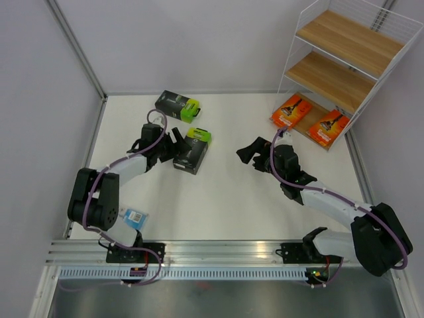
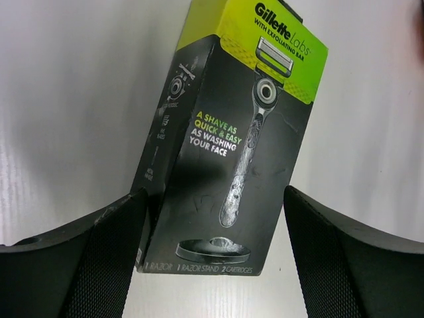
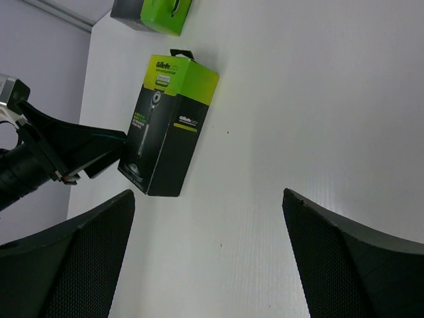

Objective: Place and organize the shaving razors onto the shelf

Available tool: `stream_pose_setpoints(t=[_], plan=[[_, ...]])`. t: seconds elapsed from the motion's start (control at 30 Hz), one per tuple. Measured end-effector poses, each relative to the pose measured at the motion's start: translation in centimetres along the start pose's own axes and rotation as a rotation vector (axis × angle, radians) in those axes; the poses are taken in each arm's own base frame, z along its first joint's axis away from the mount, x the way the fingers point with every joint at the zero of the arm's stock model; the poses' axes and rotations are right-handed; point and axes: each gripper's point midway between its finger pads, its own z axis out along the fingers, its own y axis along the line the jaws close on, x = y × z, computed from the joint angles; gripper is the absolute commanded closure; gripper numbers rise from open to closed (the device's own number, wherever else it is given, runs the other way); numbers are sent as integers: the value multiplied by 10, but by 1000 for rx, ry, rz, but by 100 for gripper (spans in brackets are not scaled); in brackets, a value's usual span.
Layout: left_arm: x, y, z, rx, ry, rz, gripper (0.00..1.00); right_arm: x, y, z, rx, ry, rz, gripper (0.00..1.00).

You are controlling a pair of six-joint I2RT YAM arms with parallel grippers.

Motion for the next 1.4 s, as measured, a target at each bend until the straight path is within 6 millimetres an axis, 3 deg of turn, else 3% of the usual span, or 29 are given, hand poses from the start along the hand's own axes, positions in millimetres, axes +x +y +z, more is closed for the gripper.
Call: stream_pose_setpoints(t=[0.3, 0.37, 0.53, 0.77, 0.9, 1.03, 1.13, 1.3, 1.4], plan=[[20, -5, 16, -7, 34, 26, 21, 14, -18, 17, 55, 26, 26, 2], [32, -16, 18, -2, 48, 41, 29, 21, -25, 21, 74, 43, 25, 2], [73, -48, 19, 22, 86, 40, 36, 35, -38, 27, 111, 84, 21, 2], [94, -72, 14, 29, 85, 33, 37, 29, -36, 33, 104, 76, -53, 2], [95, -75, 13, 17, 96, 41, 29, 25, -26, 50, 77, 100, -131, 2], [71, -82, 6, 3, 88, 87, 23, 20, -13, 64, 49, 117, -140, 2], [25, -81, -10, 17, 13, 107, 19, 23, -10, 62, 49, 121, -63, 2], [-58, -61, -35, 6, -147, 116, 18, 42, -23, 47, 92, 135, 72, 2], [-82, -62, -32, 27, -173, 159, 19, 52, -19, 44, 98, 150, 105, 3]])
